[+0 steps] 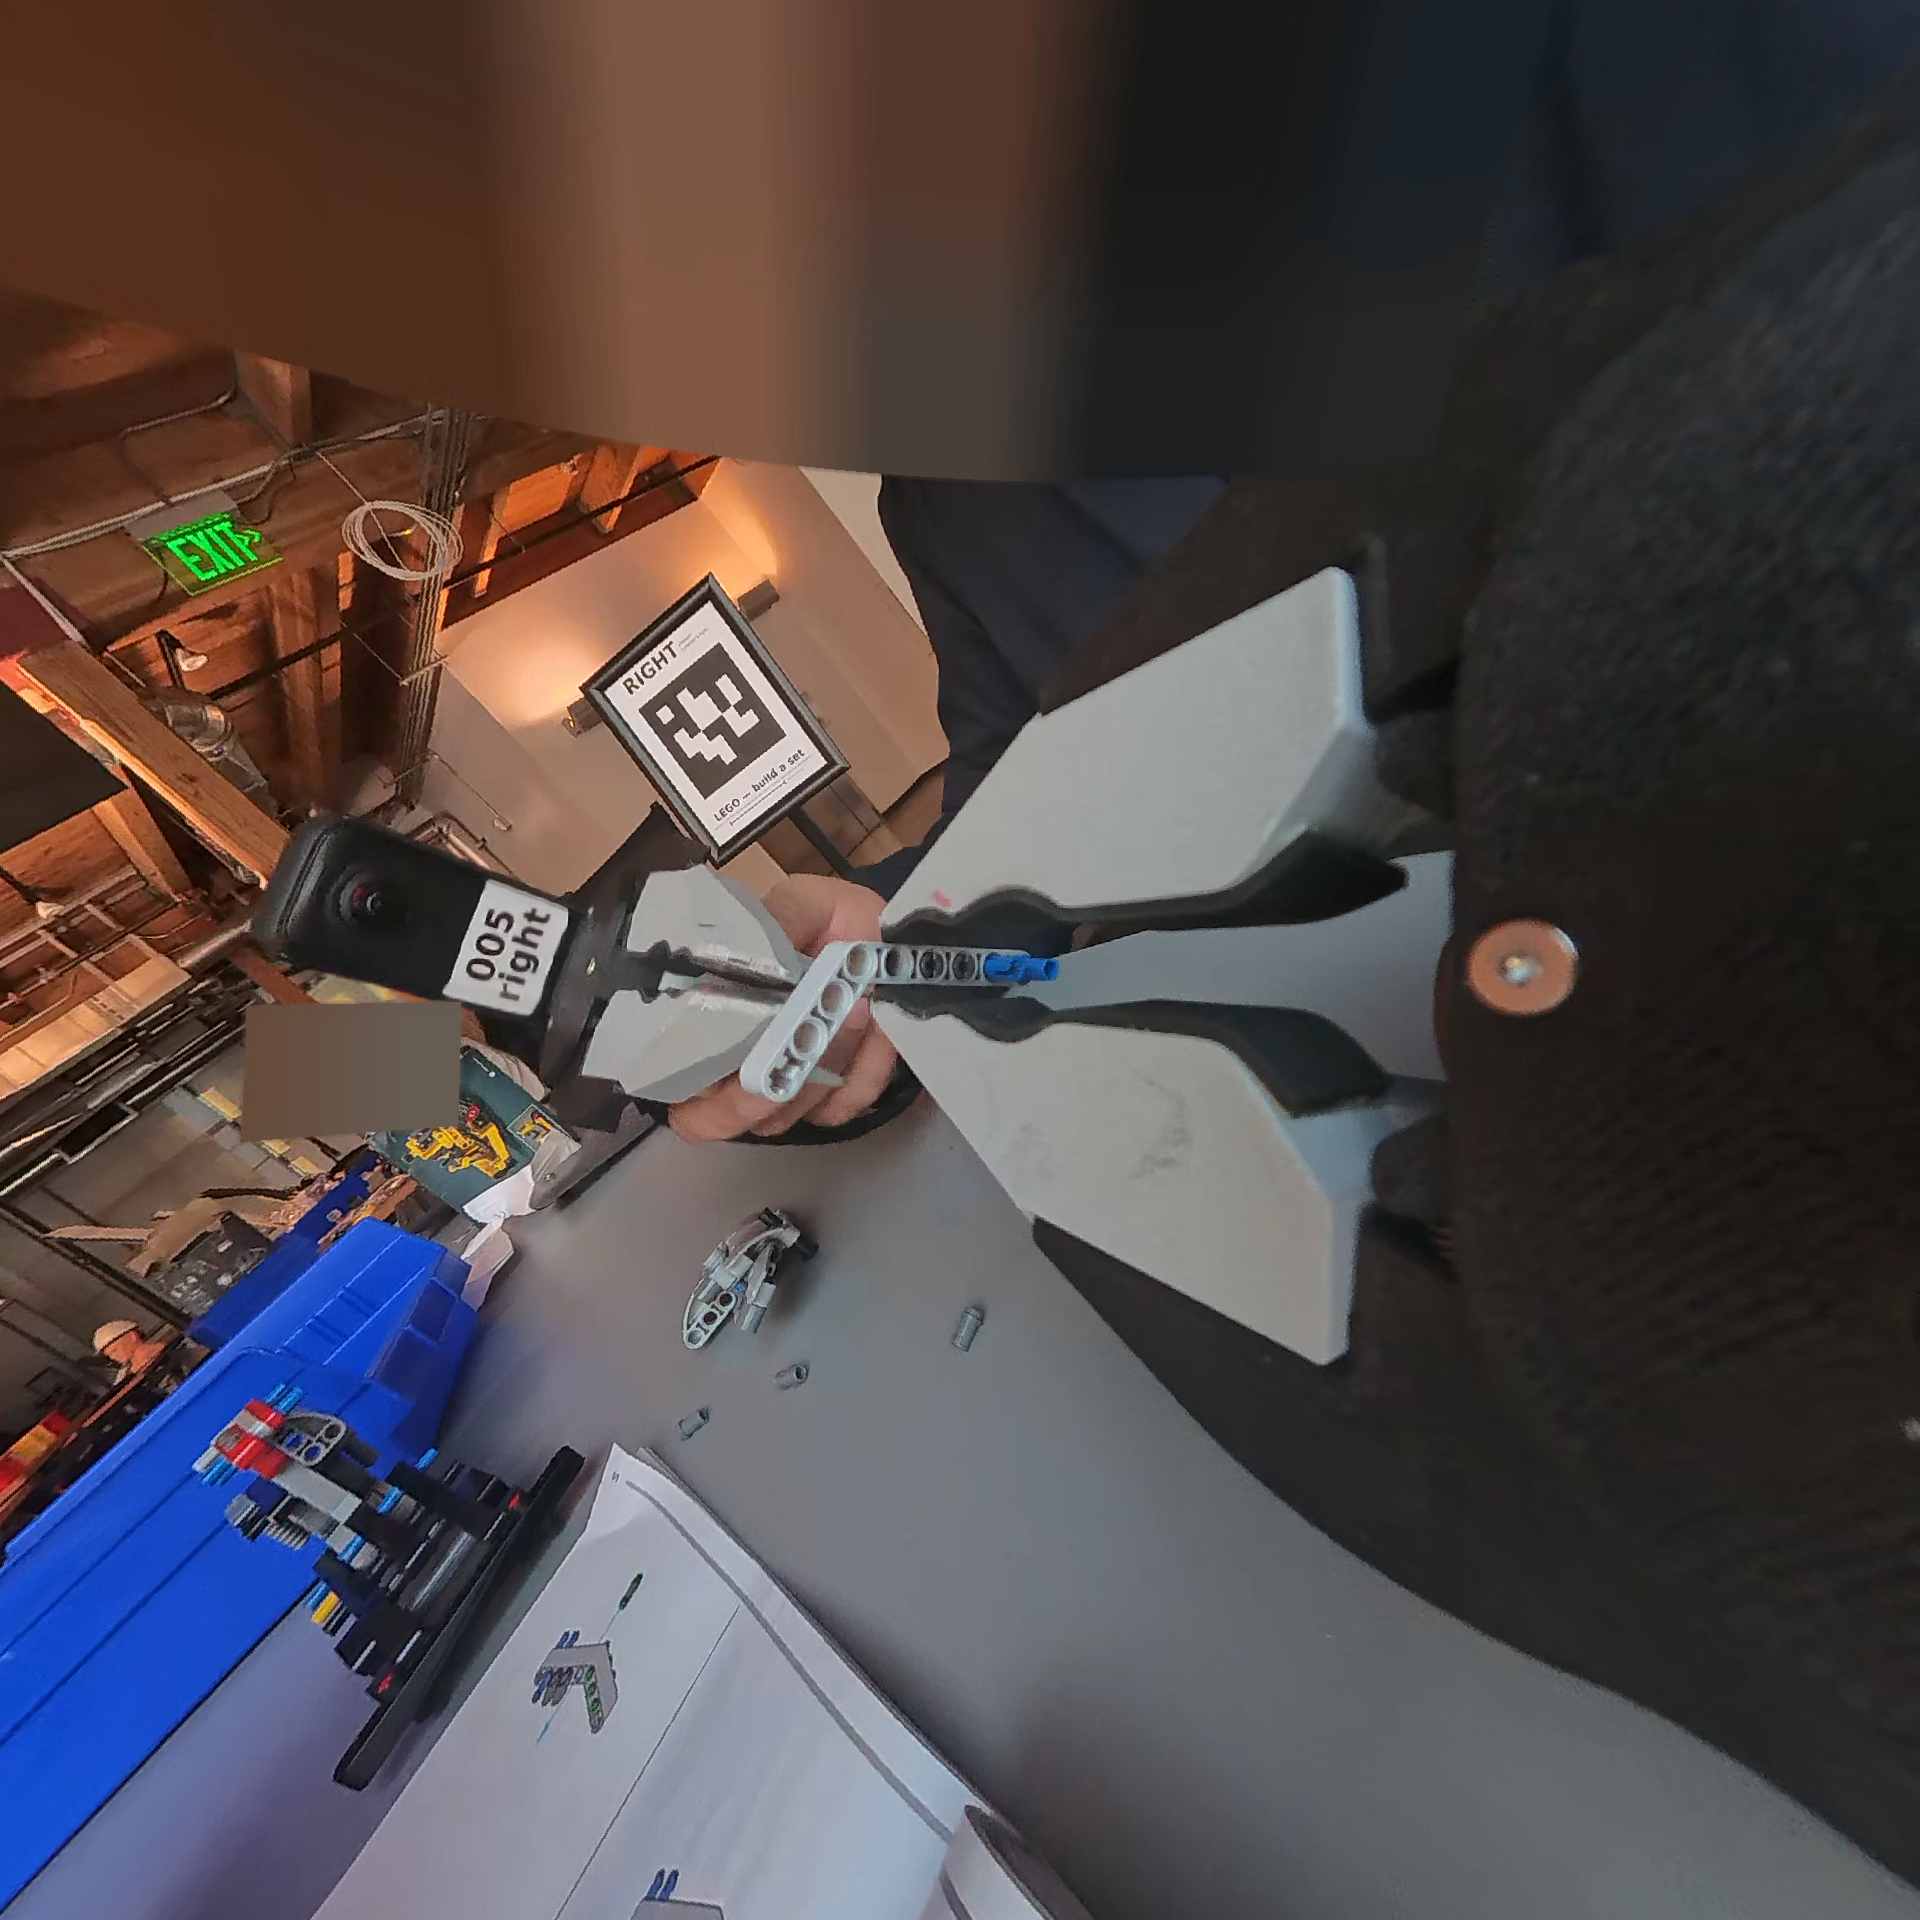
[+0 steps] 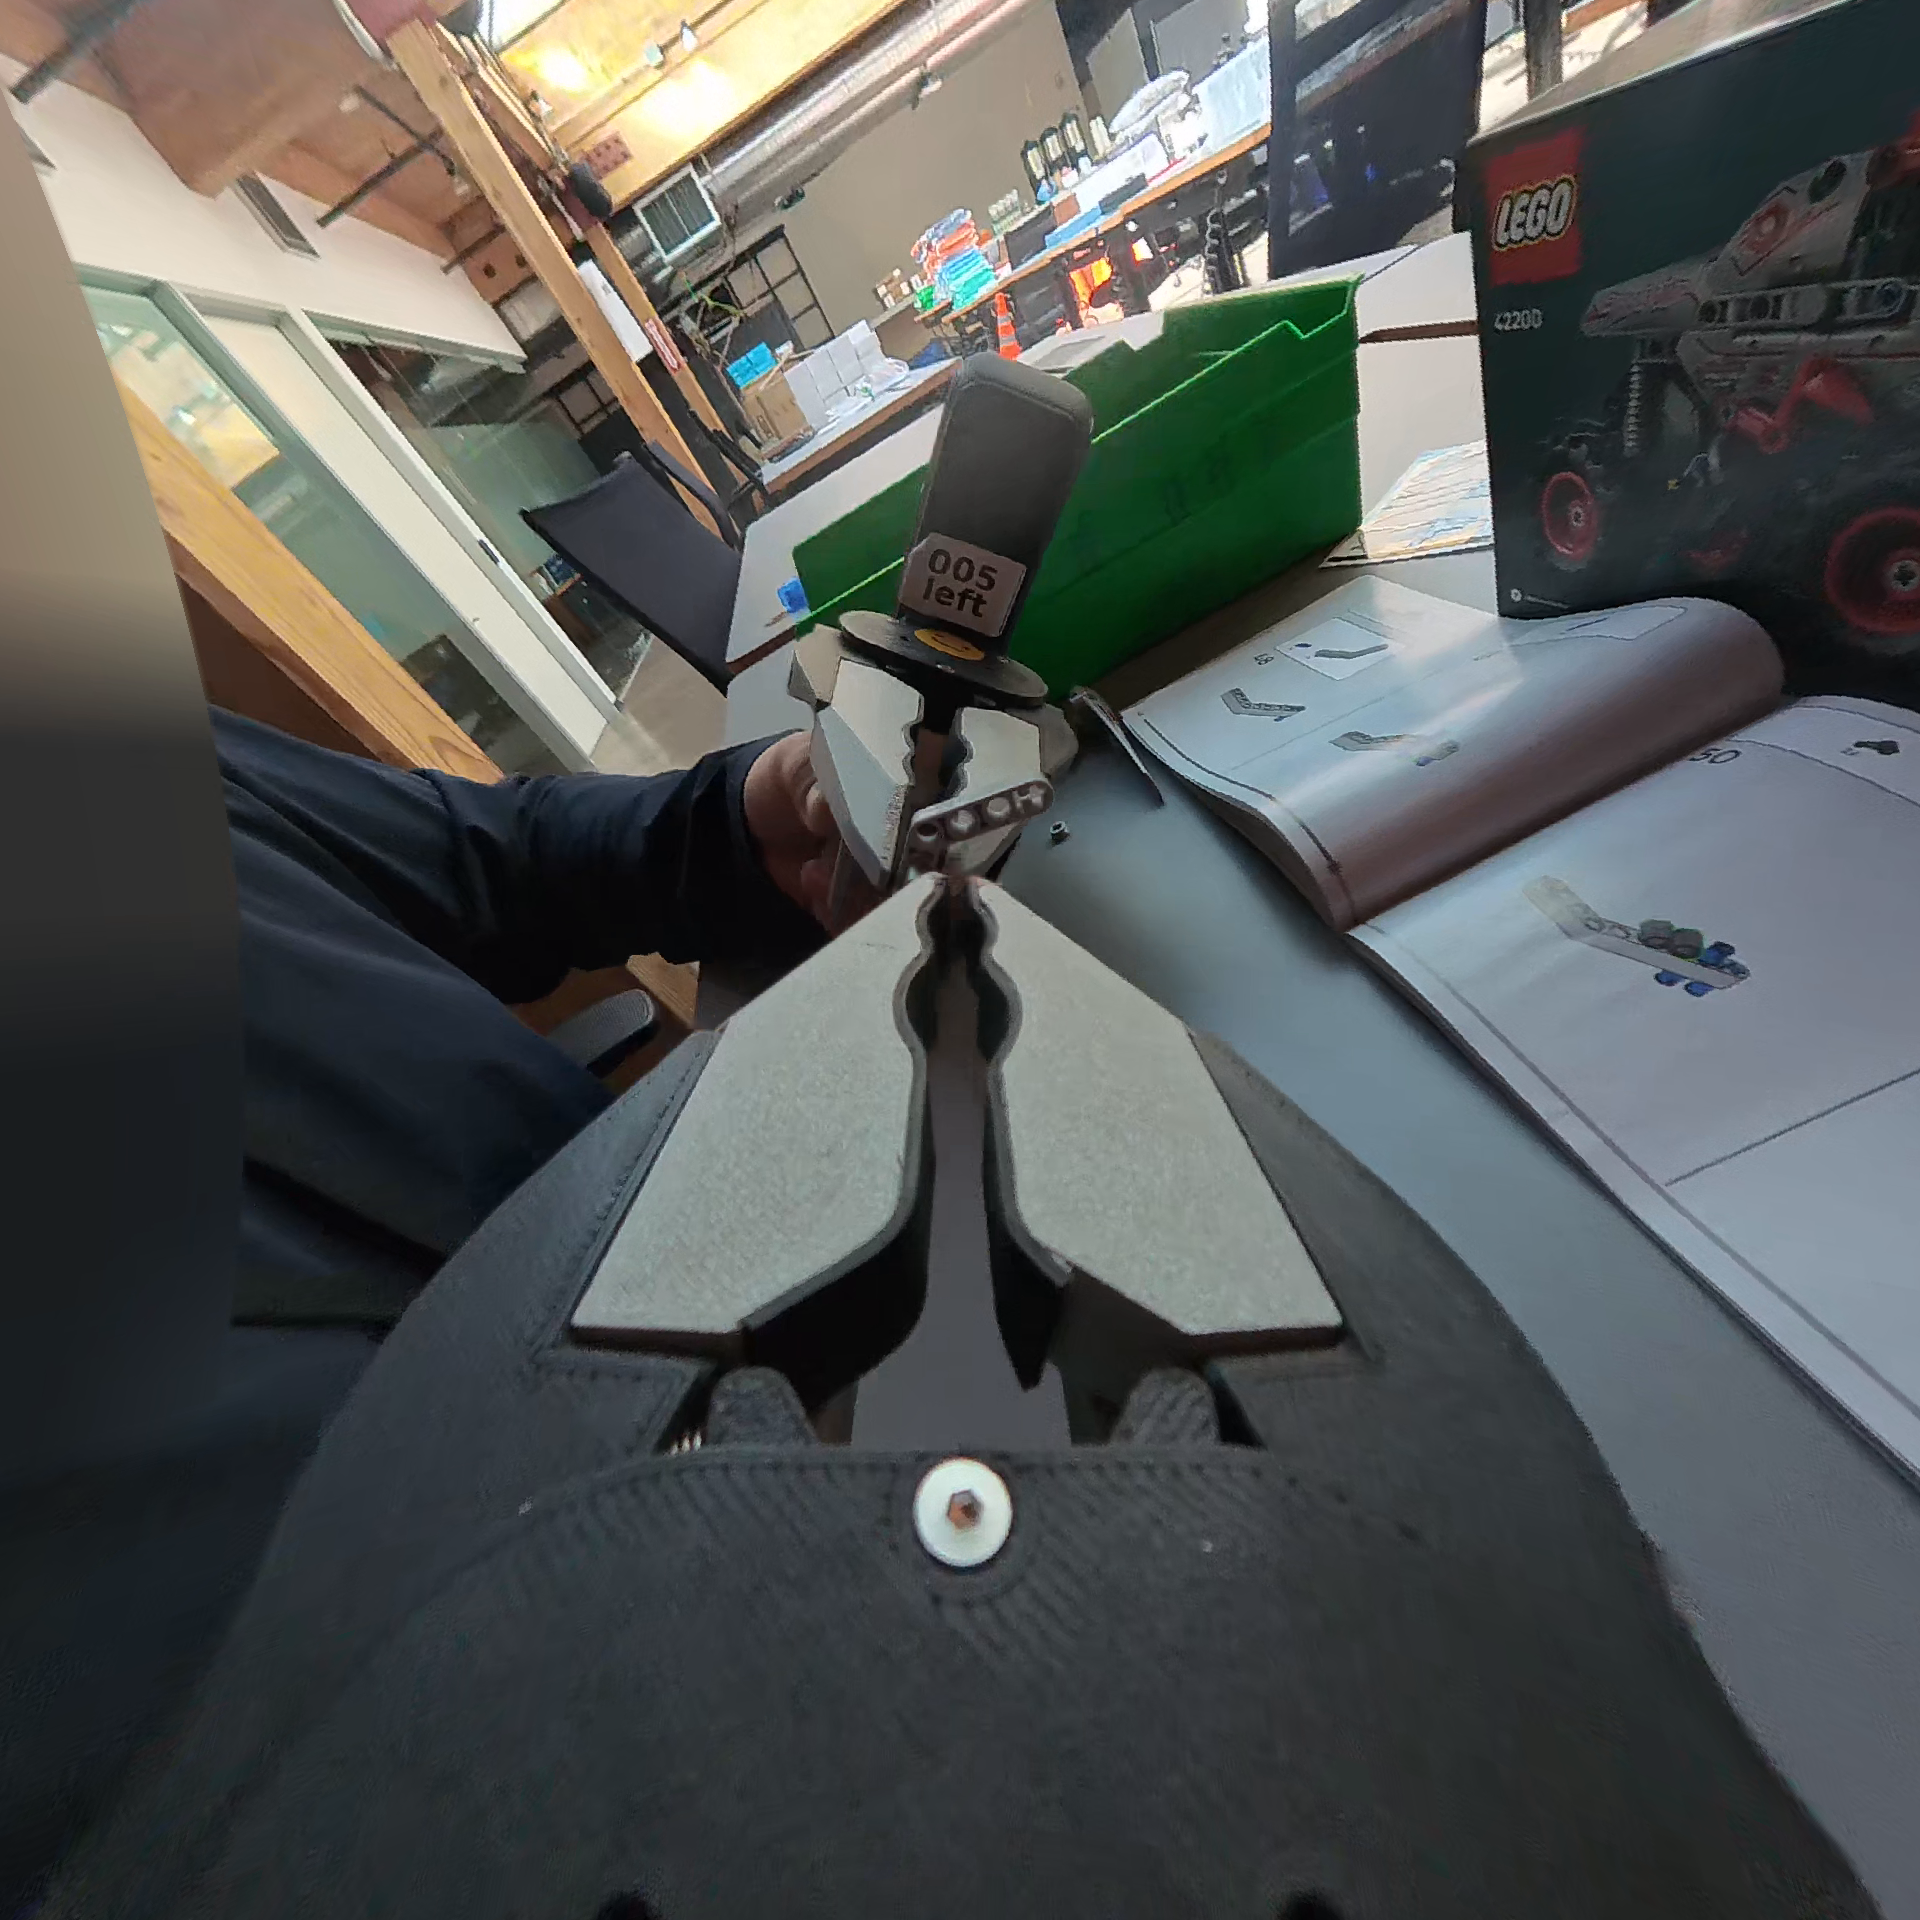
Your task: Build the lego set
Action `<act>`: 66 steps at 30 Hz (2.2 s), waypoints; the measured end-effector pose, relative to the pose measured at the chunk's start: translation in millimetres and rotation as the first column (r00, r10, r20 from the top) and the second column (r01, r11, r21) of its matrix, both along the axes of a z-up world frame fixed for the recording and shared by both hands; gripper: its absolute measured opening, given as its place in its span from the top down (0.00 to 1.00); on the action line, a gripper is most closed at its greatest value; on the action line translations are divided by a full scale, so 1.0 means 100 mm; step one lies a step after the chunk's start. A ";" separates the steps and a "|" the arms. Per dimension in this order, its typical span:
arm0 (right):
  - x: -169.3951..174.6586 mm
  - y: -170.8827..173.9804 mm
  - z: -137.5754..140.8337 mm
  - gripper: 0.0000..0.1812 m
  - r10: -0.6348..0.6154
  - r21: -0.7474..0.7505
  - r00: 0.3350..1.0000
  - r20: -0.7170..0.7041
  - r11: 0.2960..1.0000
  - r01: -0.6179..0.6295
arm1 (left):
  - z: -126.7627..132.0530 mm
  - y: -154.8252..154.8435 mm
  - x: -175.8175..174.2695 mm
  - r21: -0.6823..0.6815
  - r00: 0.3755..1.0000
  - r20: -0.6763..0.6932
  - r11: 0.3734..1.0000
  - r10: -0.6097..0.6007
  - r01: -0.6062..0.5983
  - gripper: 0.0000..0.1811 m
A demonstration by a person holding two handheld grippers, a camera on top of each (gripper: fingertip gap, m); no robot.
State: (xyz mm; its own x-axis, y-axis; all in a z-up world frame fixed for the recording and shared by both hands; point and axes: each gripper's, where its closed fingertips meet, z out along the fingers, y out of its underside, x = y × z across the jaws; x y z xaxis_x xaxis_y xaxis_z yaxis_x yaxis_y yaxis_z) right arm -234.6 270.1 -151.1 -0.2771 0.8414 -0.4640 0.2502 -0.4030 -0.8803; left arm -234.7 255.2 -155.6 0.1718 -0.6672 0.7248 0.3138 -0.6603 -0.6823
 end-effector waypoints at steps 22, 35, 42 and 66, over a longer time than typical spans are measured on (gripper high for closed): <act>-0.02 -0.15 -0.09 1.00 0.044 0.027 0.998 0.044 0.999 -0.046 | -0.05 -0.01 0.04 0.016 0.999 -0.053 1.000 -0.002 0.003 0.98; -0.04 -0.21 -0.24 1.00 0.073 0.034 0.991 0.114 0.996 -0.078 | -0.21 -0.05 0.01 -0.029 0.986 -0.160 0.999 -0.046 0.042 0.98; -0.03 -0.30 -0.36 1.00 0.102 0.001 0.983 0.152 0.995 -0.103 | -0.31 -0.14 0.03 -0.076 0.969 -0.211 0.991 -0.127 0.113 0.98; -0.02 -0.29 -0.39 1.00 0.115 -0.014 0.983 0.146 0.993 -0.114 | -0.42 -0.17 0.10 -0.101 0.948 -0.273 0.985 -0.162 0.139 0.98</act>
State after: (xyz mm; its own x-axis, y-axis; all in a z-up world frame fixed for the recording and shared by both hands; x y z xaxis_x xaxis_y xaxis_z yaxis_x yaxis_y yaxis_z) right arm -236.5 240.9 -189.7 -0.2999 0.8054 -0.5113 0.4209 -0.3693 -0.8285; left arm -224.3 238.1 -197.4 0.2767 -0.6431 0.7140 0.0115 -0.7408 -0.6717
